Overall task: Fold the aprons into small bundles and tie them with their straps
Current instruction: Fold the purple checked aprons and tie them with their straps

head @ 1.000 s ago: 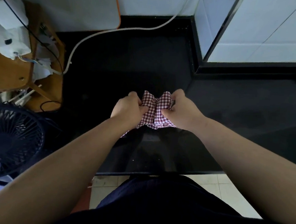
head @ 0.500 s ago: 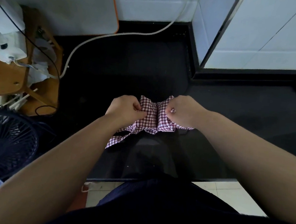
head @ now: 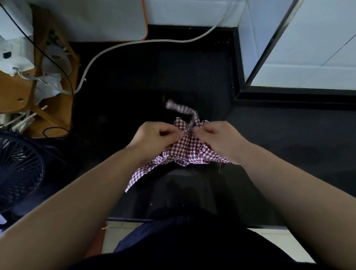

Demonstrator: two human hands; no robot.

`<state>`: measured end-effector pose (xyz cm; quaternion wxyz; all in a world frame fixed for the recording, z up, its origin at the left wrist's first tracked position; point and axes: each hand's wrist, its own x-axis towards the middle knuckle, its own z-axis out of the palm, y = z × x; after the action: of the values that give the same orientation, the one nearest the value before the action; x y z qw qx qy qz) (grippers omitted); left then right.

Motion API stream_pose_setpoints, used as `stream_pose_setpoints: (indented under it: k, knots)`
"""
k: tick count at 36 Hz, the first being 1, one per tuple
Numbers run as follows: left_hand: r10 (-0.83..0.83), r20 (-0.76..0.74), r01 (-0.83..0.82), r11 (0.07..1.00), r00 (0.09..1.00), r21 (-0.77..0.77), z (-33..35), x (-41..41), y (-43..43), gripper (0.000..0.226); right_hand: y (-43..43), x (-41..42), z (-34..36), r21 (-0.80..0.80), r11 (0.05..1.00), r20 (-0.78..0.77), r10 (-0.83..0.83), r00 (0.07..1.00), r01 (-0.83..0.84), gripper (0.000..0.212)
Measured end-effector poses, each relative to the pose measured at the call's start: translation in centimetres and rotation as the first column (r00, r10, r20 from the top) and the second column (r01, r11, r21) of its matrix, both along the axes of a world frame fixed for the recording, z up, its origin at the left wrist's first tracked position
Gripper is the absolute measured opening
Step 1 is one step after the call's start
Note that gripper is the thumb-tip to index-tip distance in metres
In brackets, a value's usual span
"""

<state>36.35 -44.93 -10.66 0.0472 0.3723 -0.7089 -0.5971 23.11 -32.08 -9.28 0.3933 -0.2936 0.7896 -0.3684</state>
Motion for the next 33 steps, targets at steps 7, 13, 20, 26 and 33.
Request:
stream_pose_setpoints:
  k: [7, 13, 20, 26, 33]
  knots:
    - [-0.003, -0.124, -0.013, 0.992, 0.992, -0.128, -1.2, -0.4, 1.7, 0.029, -0.6, 0.4, -0.3, -0.035, 0.996, -0.066, 0.083, 0.994, -0.085, 0.04]
    - [0.039, -0.115, -0.046, 0.997, 0.993, -0.059, -0.7, -1.2, 1.5, 0.025, -0.3, 0.2, -0.3, -0.078, 0.971, -0.063, 0.222, 0.973, -0.226, 0.031]
    - [0.042, -0.167, -0.025, 0.994, 0.985, 0.104, 0.0, -1.2, 1.9, 0.026, -0.9, 0.1, -0.6, -0.01, 0.95, -0.206, 0.304, 0.93, -0.312, 0.041]
    - [-0.054, -0.212, 0.079, 0.991, 0.976, 0.108, -0.1, -0.3, 1.6, 0.02, -1.3, 0.4, -0.6, 0.026, 0.951, -0.209, 0.308, 0.928, -0.309, 0.027]
    - [0.201, -0.141, -0.111, 0.871, 0.969, 0.479, -1.4, -0.5, 1.2, 0.017, -1.2, -0.8, 0.1, 0.009, 0.987, 0.353, 0.145, 0.924, -0.159, 0.019]
